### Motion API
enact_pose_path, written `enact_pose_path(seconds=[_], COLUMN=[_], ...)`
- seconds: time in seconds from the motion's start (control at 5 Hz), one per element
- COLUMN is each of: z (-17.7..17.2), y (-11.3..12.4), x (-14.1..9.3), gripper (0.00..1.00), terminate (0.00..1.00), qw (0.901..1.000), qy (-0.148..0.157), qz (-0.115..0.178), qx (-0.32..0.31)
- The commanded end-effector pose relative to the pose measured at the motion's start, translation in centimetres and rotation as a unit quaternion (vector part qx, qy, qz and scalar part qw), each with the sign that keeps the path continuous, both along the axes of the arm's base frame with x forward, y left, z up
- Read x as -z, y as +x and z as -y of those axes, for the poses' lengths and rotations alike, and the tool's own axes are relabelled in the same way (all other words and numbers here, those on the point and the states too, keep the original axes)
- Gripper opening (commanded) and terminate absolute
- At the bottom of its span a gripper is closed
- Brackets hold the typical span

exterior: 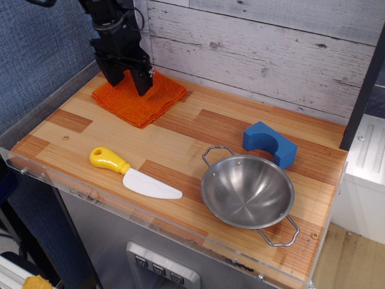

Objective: Move the orange cloth behind the pot

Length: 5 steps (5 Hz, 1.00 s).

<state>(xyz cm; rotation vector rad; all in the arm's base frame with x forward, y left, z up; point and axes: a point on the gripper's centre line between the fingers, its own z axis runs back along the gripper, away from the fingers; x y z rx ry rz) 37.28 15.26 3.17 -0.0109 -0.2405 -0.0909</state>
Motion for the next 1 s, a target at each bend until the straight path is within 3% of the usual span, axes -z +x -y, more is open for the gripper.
enact_pose_path(seconds=[0.0, 0.2, 0.8], z=[1.1, 1.7, 3.9], y=[0.7, 0.4, -0.6], x=[-0.2, 0.5, 0.7], gripper=[1.00, 1.00, 1.00], terminate=[0.00, 0.00, 0.00], qw=[0.9998, 0.9998, 0.9990], qy=[0.009, 0.014, 0.011], qz=[0.019, -0.001, -0.013], qx=[0.004, 0.015, 0.042])
